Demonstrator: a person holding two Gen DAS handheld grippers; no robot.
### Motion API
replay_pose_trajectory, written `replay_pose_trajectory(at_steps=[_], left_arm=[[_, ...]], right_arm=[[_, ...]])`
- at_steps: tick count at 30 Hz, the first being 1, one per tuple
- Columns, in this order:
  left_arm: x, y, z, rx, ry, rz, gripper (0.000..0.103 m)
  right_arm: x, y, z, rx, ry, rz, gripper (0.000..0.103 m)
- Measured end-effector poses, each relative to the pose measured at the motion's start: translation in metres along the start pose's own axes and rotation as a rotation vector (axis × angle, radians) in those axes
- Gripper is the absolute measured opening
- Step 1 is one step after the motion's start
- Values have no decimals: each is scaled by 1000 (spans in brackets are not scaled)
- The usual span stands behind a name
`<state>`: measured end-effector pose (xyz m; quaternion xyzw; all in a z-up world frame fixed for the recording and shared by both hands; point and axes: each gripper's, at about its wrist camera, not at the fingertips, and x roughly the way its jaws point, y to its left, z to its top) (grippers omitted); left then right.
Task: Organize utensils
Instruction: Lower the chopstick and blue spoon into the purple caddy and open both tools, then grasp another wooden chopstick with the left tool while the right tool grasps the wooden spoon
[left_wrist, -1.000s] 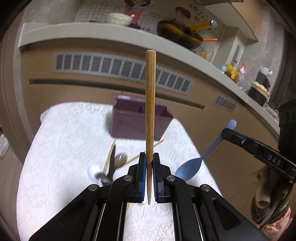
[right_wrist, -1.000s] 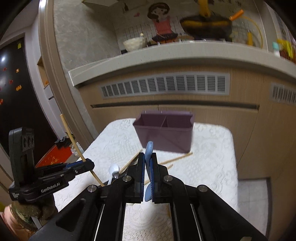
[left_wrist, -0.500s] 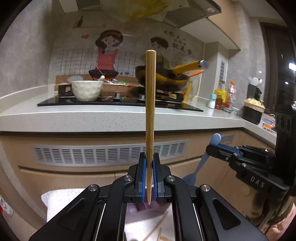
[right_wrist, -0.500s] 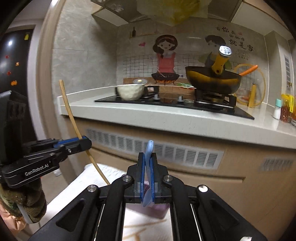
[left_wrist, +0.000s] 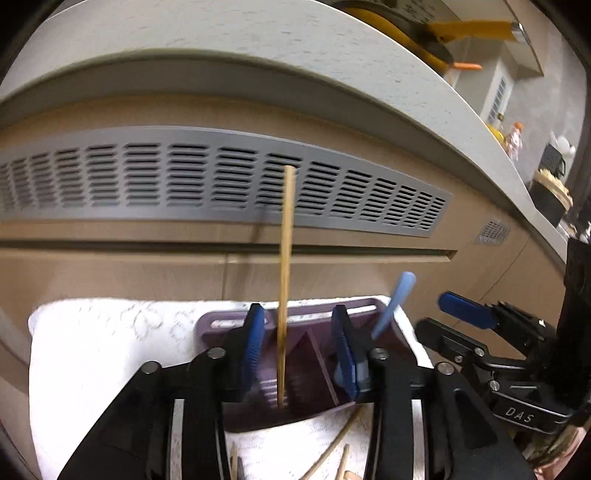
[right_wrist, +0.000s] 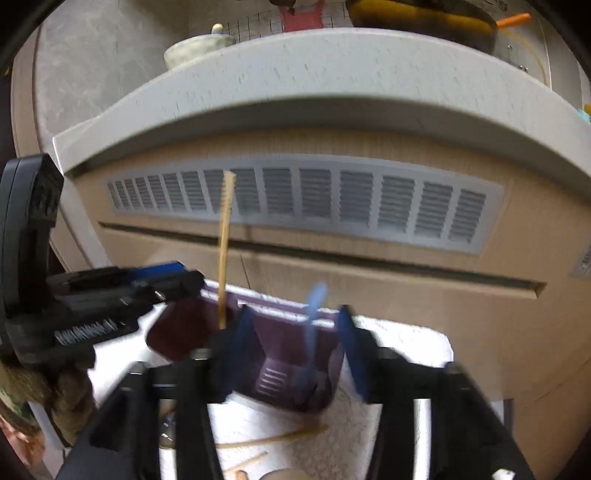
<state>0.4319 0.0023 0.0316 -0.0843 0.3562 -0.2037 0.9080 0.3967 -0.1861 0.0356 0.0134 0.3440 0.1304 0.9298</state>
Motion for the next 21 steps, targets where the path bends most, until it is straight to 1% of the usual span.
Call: replay_pose_trajectory(at_steps=[1,2,3,4,5,6,7,8,10,12,14,15,16,18,19,20,21], left_arm=[[-5,2,-6,-1,-8,9,44],[-11,4,-13,2,-15,17,46],[-17,6,-22,8,-20,32,51],[-24,7,-31,13,-24,50,59],[-31,7,-42,19,-29,67,63],[-37,8,-54,28,-32,82,69],[-43,9,-66,37,-33,94,71],[-50,9,-79,53,-29,111,71],[-61,9,-101,77,-3,132,71],[-69,10,-118,72,28,147,71],[-78,15,-135,41,49,148,71],[-84,18,-144,24,59,149,71],[-89,19,-153,12,68,149,71],[-100,20,-174,-5,79,161,71],[-103,19,-181,-7,84,168,71],[-106,17,-189,-6,92,175,71],[-108,14,-197,-2,101,179,71]], right_arm=[[-2,-1,-6,-4,-3,-12,54],[-5,-2,-12,-7,-9,-20,61],[-8,-2,-18,-10,-14,-29,65],[-13,-1,-26,-17,-26,-50,76],[-19,0,-34,-26,-42,-78,87],[-26,2,-43,-37,-58,-96,92],[-30,2,-50,-43,-70,-105,99],[-36,5,-61,-43,-79,-112,102],[-46,12,-80,-39,-75,-131,102],[-52,22,-98,-59,-53,-133,102],[-54,27,-113,-80,-12,-124,102],[-53,30,-123,-94,37,-111,102],[-50,32,-130,-98,81,-88,100],[-40,35,-142,-92,177,-36,75],[-32,36,-150,-87,239,4,52],[-25,38,-158,-77,289,35,42],[-21,39,-161,-69,306,46,37]])
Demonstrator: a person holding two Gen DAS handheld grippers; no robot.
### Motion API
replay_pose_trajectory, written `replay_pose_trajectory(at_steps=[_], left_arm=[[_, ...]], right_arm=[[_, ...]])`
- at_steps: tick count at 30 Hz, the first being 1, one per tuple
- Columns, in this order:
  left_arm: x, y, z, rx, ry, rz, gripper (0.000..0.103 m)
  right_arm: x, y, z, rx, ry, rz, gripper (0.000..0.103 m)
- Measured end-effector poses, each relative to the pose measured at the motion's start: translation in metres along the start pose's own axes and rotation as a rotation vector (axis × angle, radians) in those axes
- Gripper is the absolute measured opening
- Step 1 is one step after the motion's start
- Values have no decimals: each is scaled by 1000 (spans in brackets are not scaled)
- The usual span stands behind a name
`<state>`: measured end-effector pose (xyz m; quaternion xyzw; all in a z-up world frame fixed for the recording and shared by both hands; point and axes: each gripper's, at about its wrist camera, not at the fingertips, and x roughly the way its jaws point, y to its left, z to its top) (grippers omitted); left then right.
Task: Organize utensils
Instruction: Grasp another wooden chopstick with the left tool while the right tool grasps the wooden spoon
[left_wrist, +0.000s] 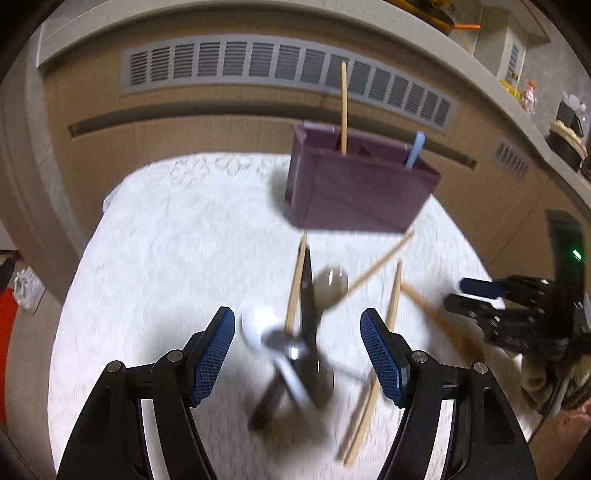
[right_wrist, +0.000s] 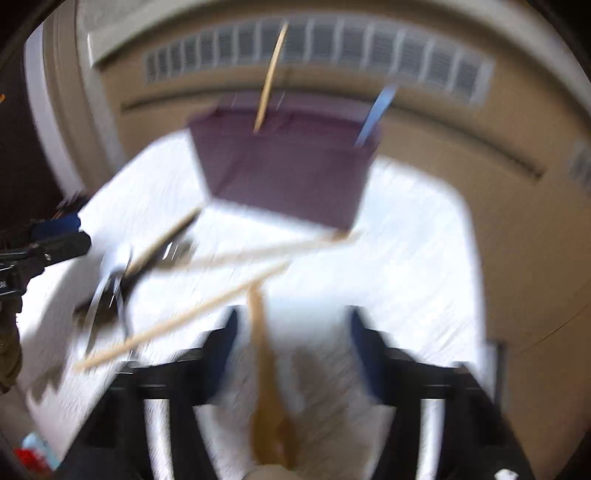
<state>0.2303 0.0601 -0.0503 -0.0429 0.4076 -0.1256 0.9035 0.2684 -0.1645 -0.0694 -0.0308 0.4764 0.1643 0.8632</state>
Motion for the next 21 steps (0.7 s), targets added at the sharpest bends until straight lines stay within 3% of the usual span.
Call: replay_pose_trajectory(at_steps=[7,10,12,18,20,21], left_arm=[[-10,-14,-26,66,49,-23,71],[-8,-24,-24,95,67,-60,71],[-5,-31,-19,111,77,-77,71],[20,-62,-3,196,109,-88,66],[34,-77,2,237,137,-90,61],[42,-85,5,270,154,-81,54]], right_arm=[[16,21,-6,-48,17,8,28],[26,20,-8,-26,57,13,13],[21,19,-9,-9,62,25,10],[-29,13,-21,47,-32,69,10],[-51,9,-25,78,-70,90,10],[-57,8,-26,83,-81,97,10]])
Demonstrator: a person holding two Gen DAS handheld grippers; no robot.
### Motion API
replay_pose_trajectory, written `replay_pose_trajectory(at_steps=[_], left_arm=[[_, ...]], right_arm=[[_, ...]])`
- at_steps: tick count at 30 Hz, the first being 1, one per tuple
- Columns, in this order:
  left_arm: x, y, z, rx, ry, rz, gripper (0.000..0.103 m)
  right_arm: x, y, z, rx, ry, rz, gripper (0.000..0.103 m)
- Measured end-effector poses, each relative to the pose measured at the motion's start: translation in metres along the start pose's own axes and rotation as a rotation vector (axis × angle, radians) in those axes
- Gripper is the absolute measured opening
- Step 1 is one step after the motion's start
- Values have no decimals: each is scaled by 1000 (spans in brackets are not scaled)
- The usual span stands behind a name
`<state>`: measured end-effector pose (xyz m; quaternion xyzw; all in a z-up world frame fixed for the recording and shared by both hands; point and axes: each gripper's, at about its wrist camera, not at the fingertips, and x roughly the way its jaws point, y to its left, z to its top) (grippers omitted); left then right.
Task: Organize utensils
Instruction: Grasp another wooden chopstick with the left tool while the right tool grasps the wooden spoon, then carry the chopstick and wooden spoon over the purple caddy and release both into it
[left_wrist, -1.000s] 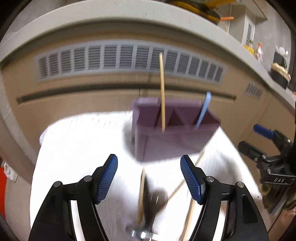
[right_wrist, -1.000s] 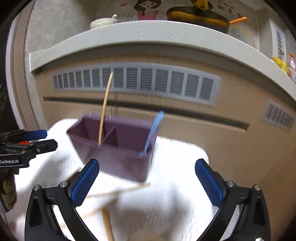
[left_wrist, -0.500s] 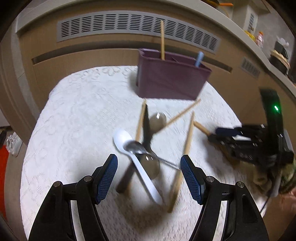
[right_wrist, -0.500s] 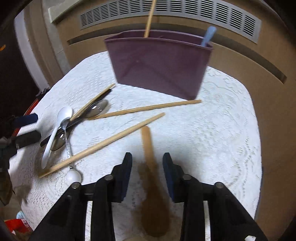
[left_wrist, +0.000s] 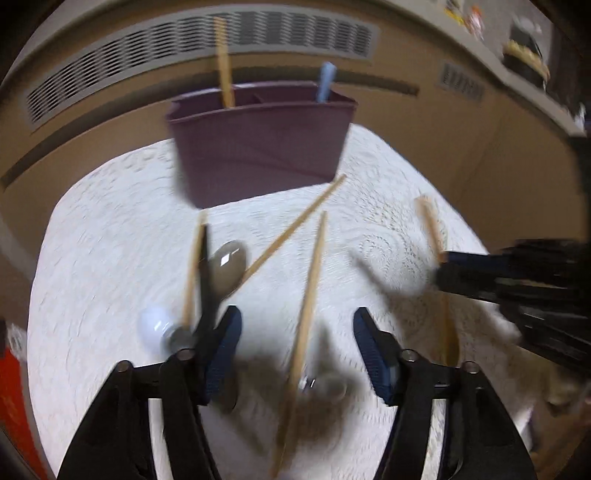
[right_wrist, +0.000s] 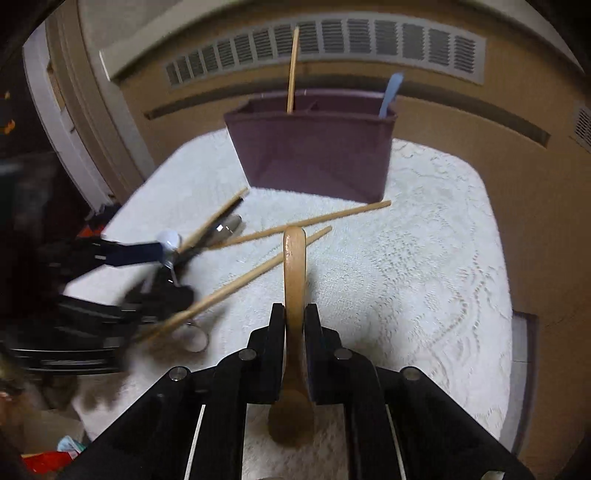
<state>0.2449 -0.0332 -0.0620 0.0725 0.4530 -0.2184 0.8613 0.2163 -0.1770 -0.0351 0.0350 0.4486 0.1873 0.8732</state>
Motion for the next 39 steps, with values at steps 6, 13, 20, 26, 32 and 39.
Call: replay_pose_trajectory(at_steps=[6,13,20,26,32,39], left_arm=[[38,-13,30,57,119,14,40],[59,-22,39,86,190,38,32],[71,-17,42,28,218,24,26],[74,-16,45,30,209,25,24],[65,-14,40,7,146,9,7],[-5,-5,22,-147,-54,-70,6]], right_arm=[[-32,0,-4,8,-49,3,10],[-42,0,-10,15,-69,16,10],[-46,2,-14,16,-65,-4,10],[-45,4,-15,16,-58,-12,10],[-48,7,-15,9,-60,-20,10],[-57,13,-20,-2,-66,-19,10]])
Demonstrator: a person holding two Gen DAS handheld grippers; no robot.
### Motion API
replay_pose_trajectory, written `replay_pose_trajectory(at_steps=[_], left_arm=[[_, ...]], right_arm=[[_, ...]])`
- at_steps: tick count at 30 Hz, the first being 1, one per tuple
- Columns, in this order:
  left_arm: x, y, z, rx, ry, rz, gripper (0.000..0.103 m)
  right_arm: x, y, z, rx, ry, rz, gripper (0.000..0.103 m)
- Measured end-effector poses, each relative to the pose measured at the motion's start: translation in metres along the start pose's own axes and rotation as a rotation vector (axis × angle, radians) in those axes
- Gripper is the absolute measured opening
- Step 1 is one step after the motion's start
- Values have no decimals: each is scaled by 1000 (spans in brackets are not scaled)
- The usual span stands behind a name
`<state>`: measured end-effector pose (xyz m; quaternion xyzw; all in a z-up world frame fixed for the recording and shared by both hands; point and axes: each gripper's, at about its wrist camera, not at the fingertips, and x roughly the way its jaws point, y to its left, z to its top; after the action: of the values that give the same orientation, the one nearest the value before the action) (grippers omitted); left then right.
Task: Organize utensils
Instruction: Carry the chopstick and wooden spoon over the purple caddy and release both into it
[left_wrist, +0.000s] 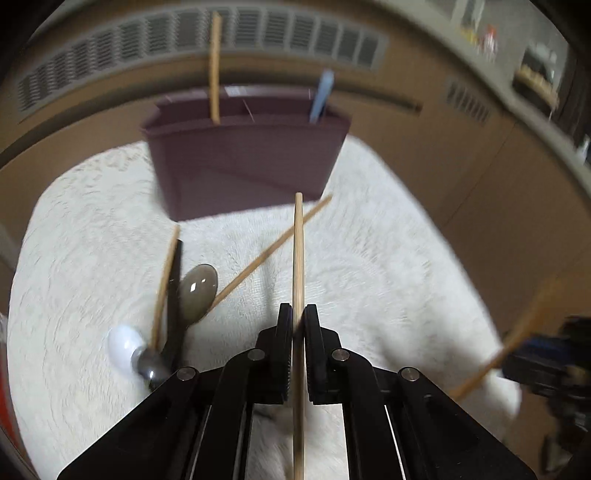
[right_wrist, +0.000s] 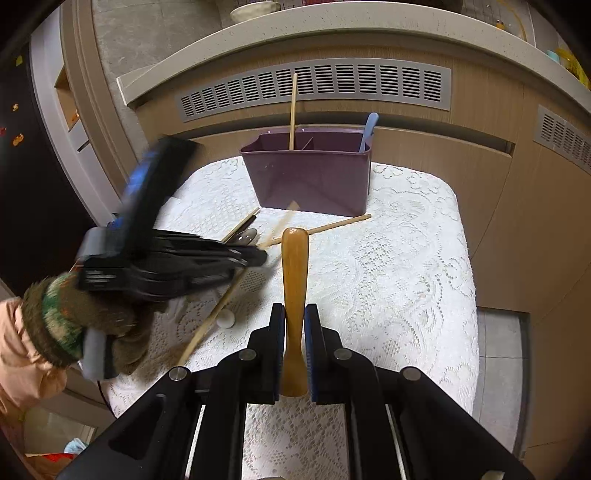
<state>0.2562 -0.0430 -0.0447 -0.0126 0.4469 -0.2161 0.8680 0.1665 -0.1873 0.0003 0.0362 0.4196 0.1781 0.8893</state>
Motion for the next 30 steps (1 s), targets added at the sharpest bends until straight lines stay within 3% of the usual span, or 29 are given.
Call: replay_pose_trajectory(at_steps=[8,11,15,23,30], left_arm=[[-89,8,-9,-98,-192,-43,6],[-123,2,0,-96,-304,-23,6],[-173,-14,24,-29,-466,34,6],[-237,-41,93,102,-707,109,6],[-233,-25,143,93,-811,78,6]], right_arm=[[-15,13,0,-13,-23,0,10],[-28,16,11,-21,-70,-6,10],[-57,21,45,-45,-176,-21,10],[-117,29,137,-105,-424,-106,10],[-95,18,193,-87,-456,-135,10]])
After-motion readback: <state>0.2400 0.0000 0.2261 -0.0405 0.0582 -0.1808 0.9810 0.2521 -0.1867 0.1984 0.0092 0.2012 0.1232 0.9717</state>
